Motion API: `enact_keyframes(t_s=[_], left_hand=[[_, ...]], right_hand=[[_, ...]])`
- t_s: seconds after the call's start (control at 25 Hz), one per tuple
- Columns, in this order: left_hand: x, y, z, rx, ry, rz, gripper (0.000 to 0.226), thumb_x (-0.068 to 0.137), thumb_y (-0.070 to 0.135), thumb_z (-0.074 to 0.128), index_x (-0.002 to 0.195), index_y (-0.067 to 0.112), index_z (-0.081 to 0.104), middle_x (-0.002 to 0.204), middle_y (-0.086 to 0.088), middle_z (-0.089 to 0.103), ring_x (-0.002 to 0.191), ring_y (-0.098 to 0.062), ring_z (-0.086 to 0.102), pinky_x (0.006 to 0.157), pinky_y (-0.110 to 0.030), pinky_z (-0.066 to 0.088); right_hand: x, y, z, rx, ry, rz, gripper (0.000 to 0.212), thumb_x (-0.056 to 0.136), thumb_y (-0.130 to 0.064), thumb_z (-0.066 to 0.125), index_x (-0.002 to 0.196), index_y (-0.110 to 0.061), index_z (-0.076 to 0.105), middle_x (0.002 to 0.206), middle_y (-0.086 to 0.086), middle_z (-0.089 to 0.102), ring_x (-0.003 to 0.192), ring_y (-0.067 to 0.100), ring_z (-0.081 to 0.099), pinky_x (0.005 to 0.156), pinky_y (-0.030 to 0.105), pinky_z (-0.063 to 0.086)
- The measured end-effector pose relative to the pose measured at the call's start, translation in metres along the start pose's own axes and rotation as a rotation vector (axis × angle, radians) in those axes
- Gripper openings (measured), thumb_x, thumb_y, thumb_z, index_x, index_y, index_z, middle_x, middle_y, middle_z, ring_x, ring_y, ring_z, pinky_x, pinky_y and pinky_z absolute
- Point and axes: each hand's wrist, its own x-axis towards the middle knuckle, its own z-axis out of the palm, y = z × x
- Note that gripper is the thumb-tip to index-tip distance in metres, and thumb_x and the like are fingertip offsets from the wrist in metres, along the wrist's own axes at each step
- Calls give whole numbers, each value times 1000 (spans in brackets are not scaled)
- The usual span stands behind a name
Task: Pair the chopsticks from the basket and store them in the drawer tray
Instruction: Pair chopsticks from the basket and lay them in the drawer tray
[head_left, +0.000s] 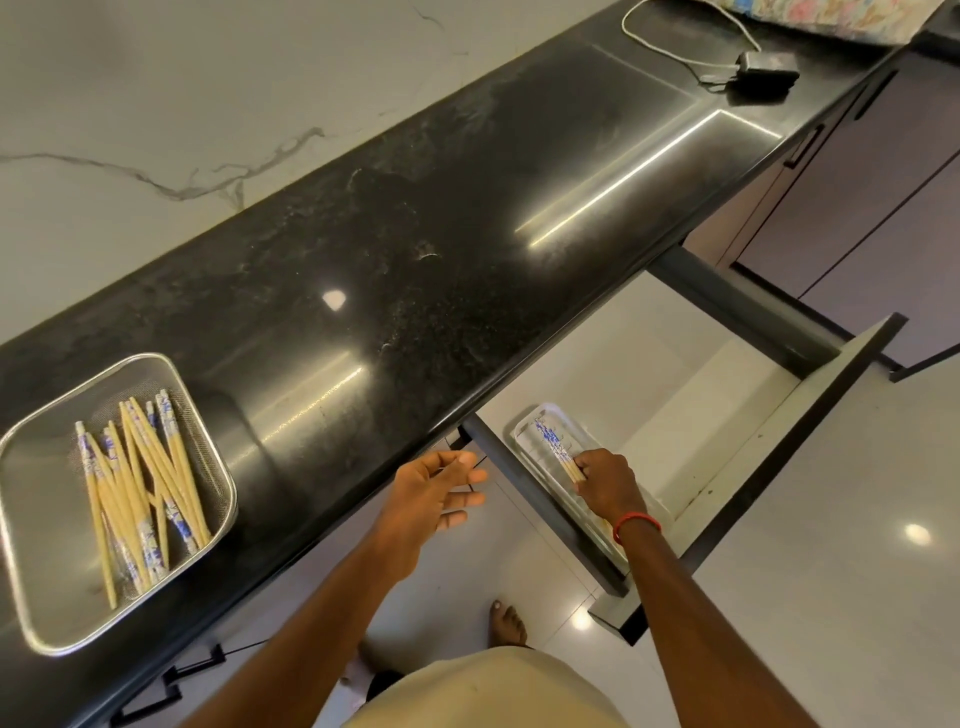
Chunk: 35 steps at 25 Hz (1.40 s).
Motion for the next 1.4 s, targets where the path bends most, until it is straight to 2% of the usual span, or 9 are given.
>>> enact_keyframes(t_s=[0.12, 0.2, 0.32, 0.44, 0.52, 0.64, 0.76, 1.08, 1.4], left_hand=[[-4, -7, -3, 0, 8, -11, 21, 97, 31, 60, 110, 17, 68, 106, 0, 78, 99, -20, 75, 89, -38, 56], [-8, -10, -5, -2, 15, -8, 20, 97, 31, 60, 108, 17, 68, 105, -1, 78, 98, -21, 75, 89, -37, 56], [-13, -12, -7, 0, 30, 0, 18, 97, 30, 59, 106, 18, 69, 100, 1, 79, 96, -21, 75, 84, -35, 56], [-16, -12, -9, 15, 35, 0, 19, 97, 30, 58, 106, 16, 69, 95, 3, 80, 91, -18, 76, 80, -32, 55], [-16, -13, -11, 25, 40, -4, 20, 97, 30, 58, 106, 16, 69, 96, 1, 80, 90, -18, 76, 79, -32, 55], [-16, -16, -13, 38, 34, -11, 21, 97, 31, 58, 107, 16, 69, 98, 1, 80, 91, -19, 76, 80, -32, 56], [-17, -20, -14, 47, 23, -19, 23, 97, 33, 58, 107, 16, 69, 99, 1, 80, 93, -20, 75, 82, -33, 56], [-21, -25, -28, 49, 54, -29, 23, 97, 33, 58, 108, 16, 69, 102, 0, 79, 95, -21, 75, 84, -35, 55], [-25, -36, -35, 75, 45, -44, 21, 97, 33, 58, 107, 18, 69, 100, 2, 80, 95, -19, 75, 84, -34, 56]], right_hand=[[0, -1, 4, -43, -60, -1, 21, 84, -8, 55, 68, -6, 69, 72, 12, 69, 69, 31, 64, 65, 38, 56], [-1, 2, 9, -68, -74, 41, 31, 82, -3, 48, 53, -12, 52, 66, 8, 59, 66, 29, 56, 61, 37, 50], [-4, 5, 17, -87, -70, 43, 40, 82, 1, 43, 51, -22, 31, 70, 5, 50, 68, 24, 47, 61, 33, 38], [-6, 5, 19, -53, -65, 56, 39, 86, -3, 43, 54, -24, 34, 75, 5, 54, 71, 23, 50, 64, 33, 42], [-6, 5, 17, -33, -87, 68, 33, 86, -6, 46, 59, -23, 47, 78, 6, 61, 75, 24, 58, 70, 35, 51], [-6, 5, 14, -38, -115, 74, 23, 88, -6, 47, 85, -12, 69, 92, 10, 70, 88, 28, 66, 84, 39, 56], [-7, 4, 9, -67, -141, 97, 21, 92, -10, 44, 83, -15, 62, 97, 11, 69, 89, 27, 64, 88, 38, 54], [-12, 17, 16, -209, -79, 49, 19, 94, -17, 46, 77, -22, 53, 79, 2, 59, 84, 24, 64, 78, 36, 54], [-9, 12, 10, -266, -23, 29, 17, 93, -30, 53, 86, -19, 64, 88, 5, 69, 79, 24, 61, 74, 35, 52]])
